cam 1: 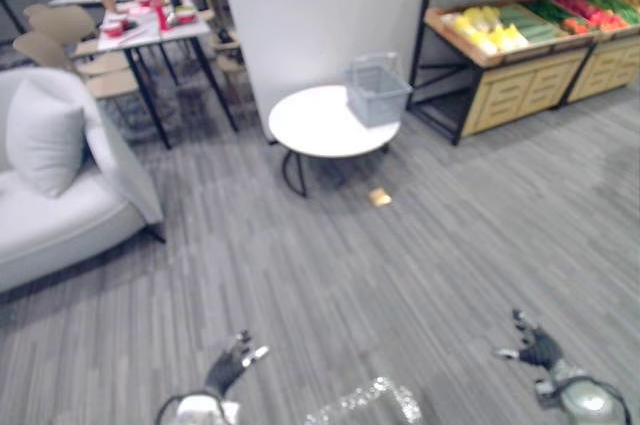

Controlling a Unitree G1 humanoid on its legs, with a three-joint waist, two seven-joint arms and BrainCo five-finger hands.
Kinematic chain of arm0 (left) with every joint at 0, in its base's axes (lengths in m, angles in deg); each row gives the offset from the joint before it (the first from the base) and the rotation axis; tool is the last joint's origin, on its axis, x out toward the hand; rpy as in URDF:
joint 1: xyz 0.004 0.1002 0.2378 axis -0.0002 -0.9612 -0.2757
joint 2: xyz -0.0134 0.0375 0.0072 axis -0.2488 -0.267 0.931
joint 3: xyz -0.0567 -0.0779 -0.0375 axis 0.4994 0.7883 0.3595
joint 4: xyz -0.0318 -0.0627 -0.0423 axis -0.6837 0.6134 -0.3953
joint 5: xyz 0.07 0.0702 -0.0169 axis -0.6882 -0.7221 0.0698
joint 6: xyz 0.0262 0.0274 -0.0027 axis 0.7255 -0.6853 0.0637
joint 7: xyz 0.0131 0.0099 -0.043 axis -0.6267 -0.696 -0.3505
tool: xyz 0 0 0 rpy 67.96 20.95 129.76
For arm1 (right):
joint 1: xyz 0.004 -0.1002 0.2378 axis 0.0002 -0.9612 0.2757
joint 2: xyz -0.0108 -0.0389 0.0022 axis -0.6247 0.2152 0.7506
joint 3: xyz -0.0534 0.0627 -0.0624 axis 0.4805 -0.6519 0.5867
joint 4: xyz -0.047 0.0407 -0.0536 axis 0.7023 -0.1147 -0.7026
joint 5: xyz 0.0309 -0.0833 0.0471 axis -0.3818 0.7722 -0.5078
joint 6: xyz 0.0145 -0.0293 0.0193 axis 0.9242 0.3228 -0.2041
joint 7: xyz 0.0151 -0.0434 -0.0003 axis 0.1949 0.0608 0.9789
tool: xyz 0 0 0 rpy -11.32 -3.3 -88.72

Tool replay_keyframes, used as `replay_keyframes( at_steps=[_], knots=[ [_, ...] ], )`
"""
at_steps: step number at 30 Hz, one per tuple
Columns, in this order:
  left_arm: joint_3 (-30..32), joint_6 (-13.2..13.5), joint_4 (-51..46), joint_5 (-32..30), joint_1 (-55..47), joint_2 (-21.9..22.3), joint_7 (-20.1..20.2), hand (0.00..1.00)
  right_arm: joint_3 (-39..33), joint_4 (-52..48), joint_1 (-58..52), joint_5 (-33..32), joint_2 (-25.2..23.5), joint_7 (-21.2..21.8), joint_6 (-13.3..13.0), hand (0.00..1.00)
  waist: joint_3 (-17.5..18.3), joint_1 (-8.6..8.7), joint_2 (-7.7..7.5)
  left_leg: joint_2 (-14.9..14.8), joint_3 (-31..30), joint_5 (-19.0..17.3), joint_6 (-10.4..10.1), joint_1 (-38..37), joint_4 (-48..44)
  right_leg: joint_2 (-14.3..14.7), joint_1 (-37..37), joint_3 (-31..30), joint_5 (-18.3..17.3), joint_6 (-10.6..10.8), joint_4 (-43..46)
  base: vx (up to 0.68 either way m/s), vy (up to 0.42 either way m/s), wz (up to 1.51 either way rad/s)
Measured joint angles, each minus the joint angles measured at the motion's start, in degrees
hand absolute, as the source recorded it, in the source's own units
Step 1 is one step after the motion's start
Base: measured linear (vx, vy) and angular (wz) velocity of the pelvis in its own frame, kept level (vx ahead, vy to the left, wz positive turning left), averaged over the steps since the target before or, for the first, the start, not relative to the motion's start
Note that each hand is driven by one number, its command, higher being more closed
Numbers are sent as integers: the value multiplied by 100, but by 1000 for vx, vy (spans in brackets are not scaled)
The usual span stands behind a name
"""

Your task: Pick vegetable in the basket

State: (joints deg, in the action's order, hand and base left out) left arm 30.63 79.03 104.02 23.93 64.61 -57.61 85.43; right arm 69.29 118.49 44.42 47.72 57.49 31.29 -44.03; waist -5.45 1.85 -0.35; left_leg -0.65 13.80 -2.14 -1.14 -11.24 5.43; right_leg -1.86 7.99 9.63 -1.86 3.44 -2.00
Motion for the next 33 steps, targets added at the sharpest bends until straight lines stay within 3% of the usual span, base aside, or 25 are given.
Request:
replay_keyframes(
  at_steps=[33],
  knots=[
    [-2, -8, 4, 0, -3, 0, -32, 0, 31, 7, -18, 8, 0, -7, -33, 0, 7, -4, 25, -15, 39, 3, -5, -12, -2, -11, -156, -44, -160, -27, 343, 0, -1, 0]
  ],
)
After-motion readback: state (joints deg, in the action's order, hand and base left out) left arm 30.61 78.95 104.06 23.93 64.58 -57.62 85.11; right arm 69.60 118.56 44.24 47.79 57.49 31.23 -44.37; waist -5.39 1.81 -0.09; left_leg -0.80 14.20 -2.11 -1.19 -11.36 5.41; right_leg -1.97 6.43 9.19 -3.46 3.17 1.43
